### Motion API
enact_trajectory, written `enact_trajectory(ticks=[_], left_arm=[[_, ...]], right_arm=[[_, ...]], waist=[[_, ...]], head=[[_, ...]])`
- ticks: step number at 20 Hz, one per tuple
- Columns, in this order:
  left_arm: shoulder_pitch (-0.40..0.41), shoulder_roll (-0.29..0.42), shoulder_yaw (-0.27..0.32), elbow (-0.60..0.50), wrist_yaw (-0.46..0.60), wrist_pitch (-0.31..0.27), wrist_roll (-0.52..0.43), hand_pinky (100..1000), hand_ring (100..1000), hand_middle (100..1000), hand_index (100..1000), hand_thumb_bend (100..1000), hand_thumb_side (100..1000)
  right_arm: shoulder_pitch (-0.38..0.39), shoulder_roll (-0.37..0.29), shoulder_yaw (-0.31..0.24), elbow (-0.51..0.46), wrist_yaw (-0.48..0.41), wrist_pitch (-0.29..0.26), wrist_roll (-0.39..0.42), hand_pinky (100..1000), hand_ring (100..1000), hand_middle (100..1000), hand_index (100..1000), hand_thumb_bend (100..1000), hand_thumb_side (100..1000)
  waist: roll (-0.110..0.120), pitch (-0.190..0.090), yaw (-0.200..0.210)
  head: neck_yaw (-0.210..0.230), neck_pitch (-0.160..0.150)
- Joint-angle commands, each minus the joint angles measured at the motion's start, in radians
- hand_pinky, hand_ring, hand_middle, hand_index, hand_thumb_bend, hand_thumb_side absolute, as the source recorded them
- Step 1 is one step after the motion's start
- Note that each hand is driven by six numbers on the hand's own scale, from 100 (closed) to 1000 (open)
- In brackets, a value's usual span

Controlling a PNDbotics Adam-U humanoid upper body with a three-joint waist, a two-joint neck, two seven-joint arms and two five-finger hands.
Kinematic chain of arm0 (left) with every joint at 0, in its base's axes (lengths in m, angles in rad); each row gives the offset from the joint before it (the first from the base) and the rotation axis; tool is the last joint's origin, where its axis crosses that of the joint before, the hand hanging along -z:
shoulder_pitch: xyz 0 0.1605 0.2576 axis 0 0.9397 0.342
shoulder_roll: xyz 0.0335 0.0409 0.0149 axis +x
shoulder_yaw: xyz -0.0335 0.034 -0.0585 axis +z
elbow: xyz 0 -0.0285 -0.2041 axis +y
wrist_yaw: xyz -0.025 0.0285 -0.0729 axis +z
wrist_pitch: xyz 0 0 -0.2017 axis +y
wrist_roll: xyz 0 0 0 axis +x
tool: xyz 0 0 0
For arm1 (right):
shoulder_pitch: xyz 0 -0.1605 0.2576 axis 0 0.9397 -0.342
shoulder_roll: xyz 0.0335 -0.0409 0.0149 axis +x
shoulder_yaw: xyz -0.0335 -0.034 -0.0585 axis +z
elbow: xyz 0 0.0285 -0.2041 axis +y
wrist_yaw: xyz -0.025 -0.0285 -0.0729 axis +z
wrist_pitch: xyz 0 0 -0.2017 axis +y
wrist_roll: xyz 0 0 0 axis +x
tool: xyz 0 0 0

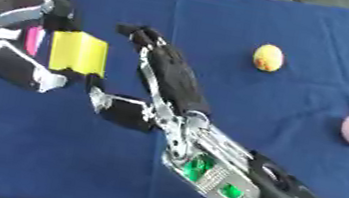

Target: Pick up the objects with one hand, pass them to the other hand, and then place them into the box on the other side of the table.

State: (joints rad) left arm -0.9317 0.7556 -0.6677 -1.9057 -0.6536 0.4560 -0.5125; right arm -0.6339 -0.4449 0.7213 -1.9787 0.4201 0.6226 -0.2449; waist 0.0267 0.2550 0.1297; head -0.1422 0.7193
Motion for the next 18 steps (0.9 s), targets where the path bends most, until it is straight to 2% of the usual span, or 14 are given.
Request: enact_trajectory(ticks=[1,5,9,14,18], left_arm=[[0.014,0.087,0.060,-0.020,0.009,0.012,0.047,706,537,425,479,295,215],[0.080,0.167,0.155,0.025,0.069,0.042,0.151,710,539,432,492,296,231],[0.123,0.203,0.226,0.136,0.156,0.016,0.256,712,540,436,500,296,248],[0.134,0.202,0.289,0.274,0.211,-0.031,0.379,708,534,434,505,297,265],[0.120,0.171,0.329,0.392,0.230,-0.061,0.448,716,543,439,515,280,296]], right_arm=[[-0.008,-0.033,-0.010,-0.021,0.010,-0.011,0.019,811,873,825,881,247,299],[0.009,-0.098,-0.012,-0.021,-0.002,-0.064,0.024,813,863,819,872,264,279],[0.045,-0.181,-0.035,-0.021,-0.027,-0.141,-0.007,816,851,808,858,268,248],[0.109,-0.269,-0.084,-0.021,-0.031,-0.249,-0.078,814,833,789,836,282,208],[0.142,-0.323,-0.176,-0.021,-0.093,-0.312,-0.147,808,827,784,829,240,199]], waist=[[-0.001,-0.025,-0.002],[-0.013,-0.018,-0.014],[-0.028,-0.007,-0.031],[-0.046,0.010,-0.057],[-0.050,0.021,-0.078]], head=[[-0.001,-0.008],[0.024,-0.016],[0.064,-0.034],[0.110,-0.067],[0.142,-0.082]])
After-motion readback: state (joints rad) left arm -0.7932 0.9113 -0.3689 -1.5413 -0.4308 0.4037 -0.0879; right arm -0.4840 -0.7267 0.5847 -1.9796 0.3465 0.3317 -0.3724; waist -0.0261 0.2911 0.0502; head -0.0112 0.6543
